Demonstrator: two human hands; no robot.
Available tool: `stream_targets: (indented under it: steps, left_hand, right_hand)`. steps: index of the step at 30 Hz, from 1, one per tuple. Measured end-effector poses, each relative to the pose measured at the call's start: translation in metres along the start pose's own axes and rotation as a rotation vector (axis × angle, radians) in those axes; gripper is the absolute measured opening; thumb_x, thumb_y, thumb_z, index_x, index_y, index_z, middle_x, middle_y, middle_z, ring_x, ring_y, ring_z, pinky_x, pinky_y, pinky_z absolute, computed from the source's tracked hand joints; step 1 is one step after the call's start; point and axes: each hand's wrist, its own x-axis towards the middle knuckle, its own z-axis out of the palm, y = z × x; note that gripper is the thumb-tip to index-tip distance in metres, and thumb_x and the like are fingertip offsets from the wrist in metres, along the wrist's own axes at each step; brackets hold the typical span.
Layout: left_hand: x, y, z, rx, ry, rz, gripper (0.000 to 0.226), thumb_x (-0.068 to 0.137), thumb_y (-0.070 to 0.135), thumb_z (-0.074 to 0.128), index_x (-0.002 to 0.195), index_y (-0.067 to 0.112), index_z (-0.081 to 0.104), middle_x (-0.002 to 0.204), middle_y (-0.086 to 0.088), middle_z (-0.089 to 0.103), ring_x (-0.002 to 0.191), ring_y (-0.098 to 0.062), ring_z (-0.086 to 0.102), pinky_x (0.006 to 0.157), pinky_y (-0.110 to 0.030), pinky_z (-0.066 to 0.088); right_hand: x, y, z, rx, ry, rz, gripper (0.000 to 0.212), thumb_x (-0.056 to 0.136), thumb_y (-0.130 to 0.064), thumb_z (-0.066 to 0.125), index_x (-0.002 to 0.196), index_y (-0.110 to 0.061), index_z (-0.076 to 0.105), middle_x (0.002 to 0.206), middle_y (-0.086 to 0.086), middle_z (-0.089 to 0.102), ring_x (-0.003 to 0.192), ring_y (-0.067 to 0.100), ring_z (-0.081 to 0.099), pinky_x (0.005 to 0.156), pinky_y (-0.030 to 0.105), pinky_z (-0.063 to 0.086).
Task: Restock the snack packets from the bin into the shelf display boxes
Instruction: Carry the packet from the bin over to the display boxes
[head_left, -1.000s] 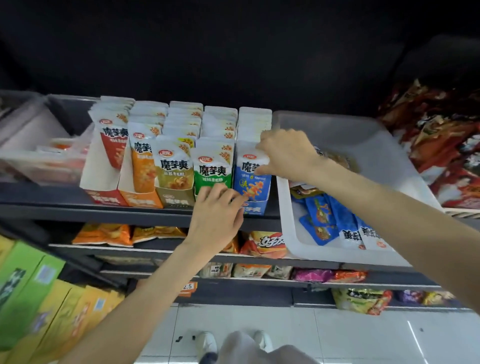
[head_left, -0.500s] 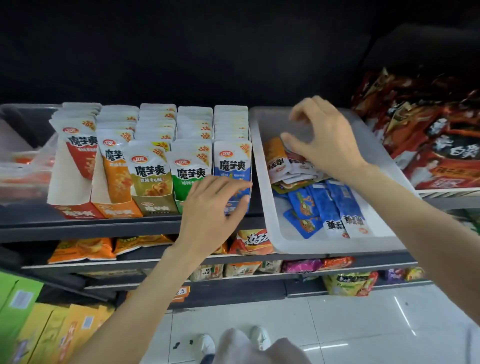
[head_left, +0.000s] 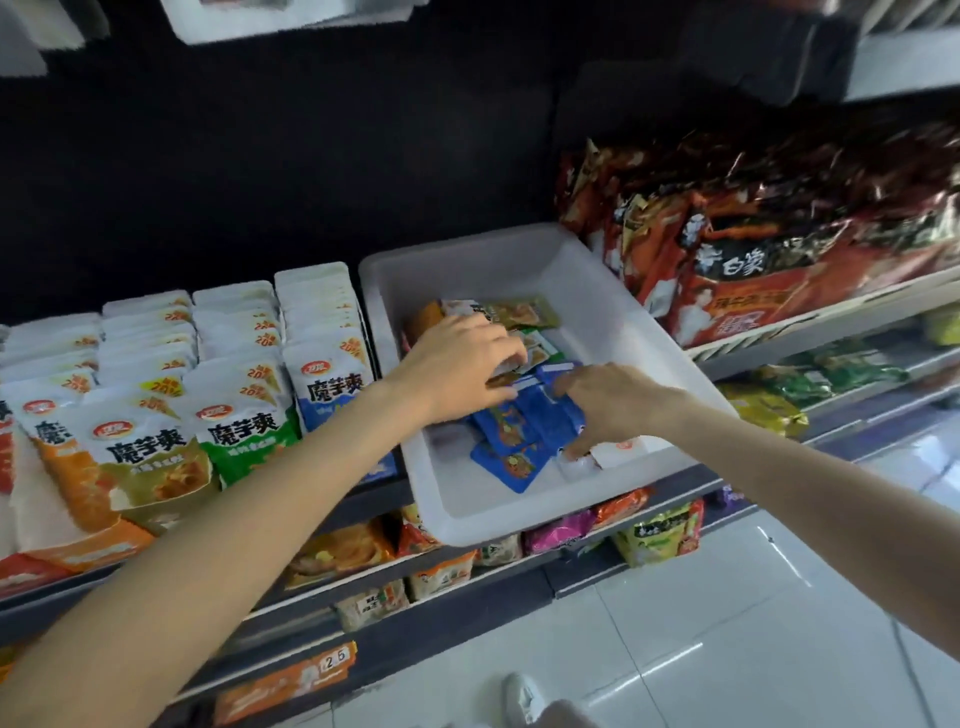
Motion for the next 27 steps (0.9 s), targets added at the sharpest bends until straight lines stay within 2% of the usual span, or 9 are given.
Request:
stream_targets:
  steps: [4,7,10,13,15,18,20,23,27]
  left_hand:
    - [0.025,0.010,0.016,0.105,-0.180,0.139,0.055,0.085,0.054,0.059,0.133,0.028,0.047,0.133,0.005,0.050,0.124,-0.017,0.041,0.102,-0.033,0.029]
    - [0.038,0.017,0.025,0.150,-0.138,0.158,0.062,0.086,0.055,0.056,0.138,0.024,0.042,0.139,0.004,0.046,0.128,-0.018,0.039,0.104,-0.032,0.027]
    - [0.046,0.021,0.025,0.054,-0.011,0.187,0.056,0.085,0.048,0.062,0.133,0.022,0.048,0.135,0.003,0.050,0.126,-0.019,0.042,0.105,-0.033,0.027]
    - [0.047,0.023,0.021,-0.116,0.109,0.187,0.042,0.085,0.040,0.066,0.121,0.020,0.056,0.126,0.002,0.056,0.121,-0.019,0.047,0.103,-0.034,0.032]
    - [0.046,0.026,0.016,-0.263,0.197,0.139,0.027,0.085,0.033,0.067,0.107,0.020,0.057,0.120,0.003,0.060,0.116,-0.018,0.051,0.099,-0.035,0.037]
    - [0.038,0.029,0.001,-0.623,0.227,-0.052,0.024,0.085,0.031,0.069,0.096,0.028,0.048,0.100,0.008,0.066,0.097,-0.011,0.062,0.084,-0.031,0.044]
    - [0.027,0.029,-0.009,-0.849,0.263,-0.171,0.028,0.083,0.026,0.072,0.091,0.035,0.046,0.089,0.015,0.066,0.087,0.002,0.063,0.078,-0.021,0.045]
    - [0.009,0.025,-0.024,-0.954,0.346,-0.274,0.029,0.081,0.022,0.074,0.089,0.036,0.050,0.089,0.020,0.065,0.083,0.008,0.061,0.077,-0.018,0.048]
    - [-0.013,0.022,-0.038,-1.011,0.385,-0.333,0.028,0.079,0.023,0.075,0.089,0.033,0.051,0.088,0.017,0.066,0.080,0.005,0.064,0.074,-0.018,0.051]
  right_hand:
    - [-0.004,0.005,-0.007,0.034,-0.019,0.018,0.044,0.074,-0.038,0.073,0.106,-0.011,0.058,0.102,0.007,0.064,0.092,0.027,0.060,0.076,0.030,0.049]
    - [-0.015,-0.006,-0.013,-0.079,-0.030,0.071,0.027,0.084,-0.035,0.063,0.087,-0.011,0.052,0.082,0.003,0.057,0.077,0.024,0.055,0.065,0.028,0.041]
    - [-0.030,-0.010,-0.026,-0.273,0.202,0.135,0.005,0.089,-0.019,0.052,0.089,-0.014,0.054,0.094,0.003,0.063,0.088,0.026,0.063,0.063,0.028,0.035]
    - [-0.048,-0.005,-0.042,-0.385,0.439,0.203,0.019,0.094,-0.020,0.045,0.105,-0.015,0.061,0.102,0.003,0.065,0.094,0.027,0.065,0.064,0.029,0.035]
    - [-0.056,0.006,-0.053,-0.330,0.590,0.135,0.021,0.095,-0.020,0.044,0.107,-0.016,0.060,0.102,0.002,0.066,0.091,0.027,0.065,0.063,0.030,0.038]
    - [-0.065,0.026,-0.064,0.143,0.919,-0.027,0.014,0.088,-0.018,0.056,0.096,-0.017,0.067,0.092,-0.002,0.070,0.077,0.022,0.066,0.065,0.028,0.045]
    - [-0.065,0.036,-0.068,0.596,1.002,-0.076,0.017,0.084,-0.016,0.066,0.101,-0.020,0.066,0.091,-0.008,0.068,0.071,0.014,0.064,0.068,0.021,0.048]
    - [-0.064,0.036,-0.073,1.116,0.867,-0.028,0.039,0.082,-0.016,0.073,0.116,-0.024,0.056,0.091,-0.009,0.066,0.066,0.012,0.065,0.059,0.025,0.054]
    - [-0.057,0.019,-0.076,1.218,0.653,-0.100,0.025,0.081,-0.012,0.072,0.102,-0.018,0.060,0.081,-0.008,0.071,0.065,0.005,0.065,0.052,0.022,0.051]
